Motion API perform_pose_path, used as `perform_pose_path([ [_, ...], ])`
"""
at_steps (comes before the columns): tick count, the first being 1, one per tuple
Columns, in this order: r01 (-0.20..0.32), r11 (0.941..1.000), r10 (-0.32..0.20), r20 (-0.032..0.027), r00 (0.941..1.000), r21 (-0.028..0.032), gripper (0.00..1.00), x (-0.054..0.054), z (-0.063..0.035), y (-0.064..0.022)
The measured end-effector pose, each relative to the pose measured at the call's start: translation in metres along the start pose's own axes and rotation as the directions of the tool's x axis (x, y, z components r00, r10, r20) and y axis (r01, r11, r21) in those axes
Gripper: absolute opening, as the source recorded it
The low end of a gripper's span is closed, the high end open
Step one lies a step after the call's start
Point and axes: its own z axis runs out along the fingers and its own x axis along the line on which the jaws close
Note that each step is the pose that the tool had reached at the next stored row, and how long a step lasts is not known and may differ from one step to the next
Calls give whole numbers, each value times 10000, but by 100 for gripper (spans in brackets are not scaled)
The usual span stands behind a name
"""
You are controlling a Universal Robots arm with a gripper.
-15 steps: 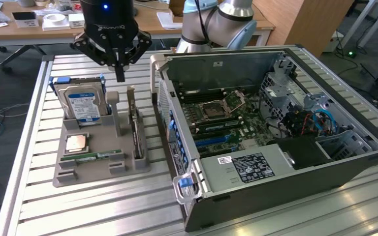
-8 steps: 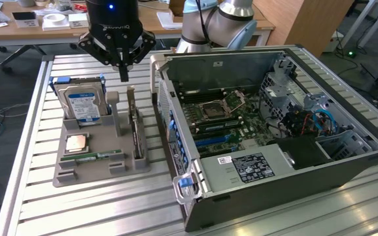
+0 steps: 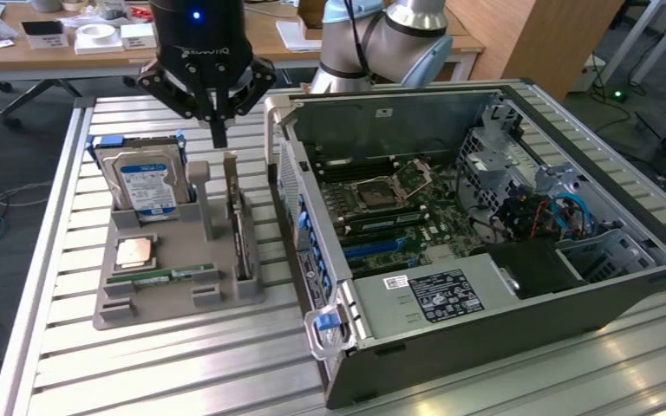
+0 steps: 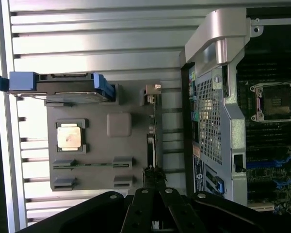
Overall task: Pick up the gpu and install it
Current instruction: 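Reach for the gpu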
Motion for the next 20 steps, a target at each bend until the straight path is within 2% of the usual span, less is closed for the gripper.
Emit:
perform_pose_path([
  [10, 1, 10000, -1, 3, 10000, 35, 11, -7, -4, -90],
  [20, 0, 10000, 0, 3, 10000, 48, 11, -7, -4, -96],
])
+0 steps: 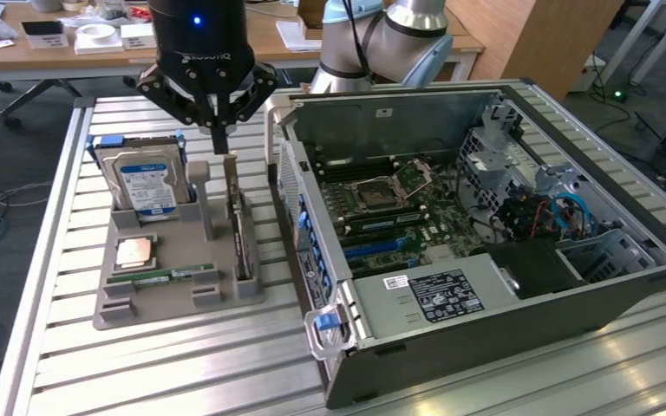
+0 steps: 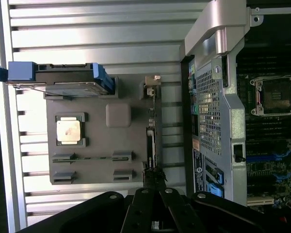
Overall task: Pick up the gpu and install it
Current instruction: 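Reach for the gpu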
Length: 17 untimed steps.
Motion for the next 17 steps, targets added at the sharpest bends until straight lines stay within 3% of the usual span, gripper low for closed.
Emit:
perform_pose_path([
  [7, 1, 10000, -1, 0, 10000, 1, 11, 0, 0, 0],
  [8, 0, 10000, 0, 0, 10000, 0, 17, 0, 0, 0],
  [10, 0, 10000, 0, 0, 10000, 0, 17, 0, 0, 0],
  [12, 1, 10000, -1, 0, 10000, 0, 29, 0, 0, 0],
  [13, 1, 10000, -1, 0, 10000, 0, 29, 0, 0, 0],
  [14, 0, 10000, 0, 0, 10000, 0, 36, 0, 0, 0],
  [17, 0, 10000, 0, 0, 10000, 0, 36, 0, 0, 0],
])
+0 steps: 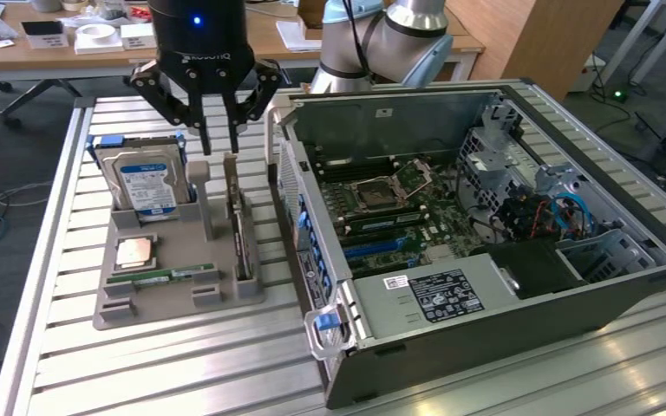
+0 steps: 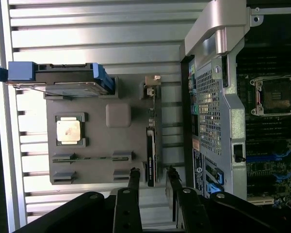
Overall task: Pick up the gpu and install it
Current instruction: 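Reach for the gpu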
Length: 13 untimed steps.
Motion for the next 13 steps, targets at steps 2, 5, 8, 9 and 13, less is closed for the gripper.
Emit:
perform_pose_path([
  [2, 0, 10000, 0, 0, 10000, 0, 36, 0, 0, 0],
  [5, 0, 10000, 0, 0, 10000, 0, 36, 0, 0, 0],
  [8, 0, 10000, 0, 1, 10000, 0, 37, 0, 0, 0],
  [9, 0, 10000, 0, 0, 10000, 0, 37, 0, 0, 0],
  [13, 0, 10000, 0, 0, 10000, -1, 43, 0, 4, 0],
])
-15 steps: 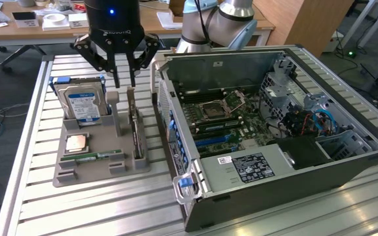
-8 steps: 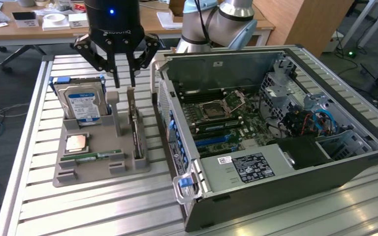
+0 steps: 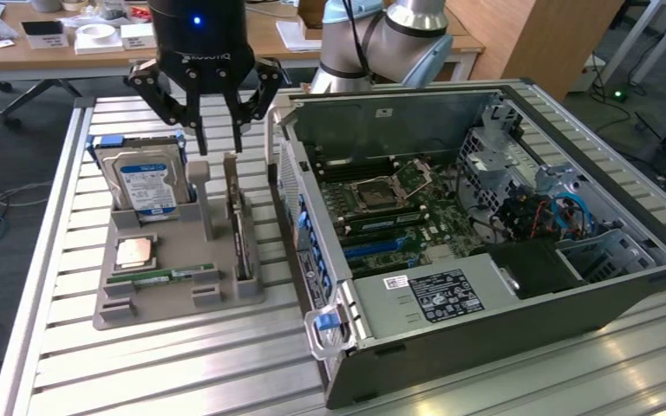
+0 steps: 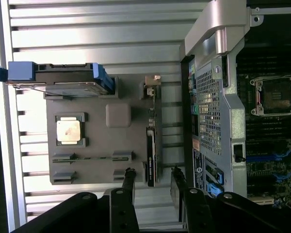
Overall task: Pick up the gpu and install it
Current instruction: 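Reach for the gpu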
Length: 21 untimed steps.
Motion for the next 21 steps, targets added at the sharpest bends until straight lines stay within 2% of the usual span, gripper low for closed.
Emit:
perform_pose_path([
  [12, 1, 10000, -1, 1, 10000, 0, 43, 4, 181, -7],
  [21, 0, 10000, 0, 0, 10000, 0, 43, 5, 224, -9],
])
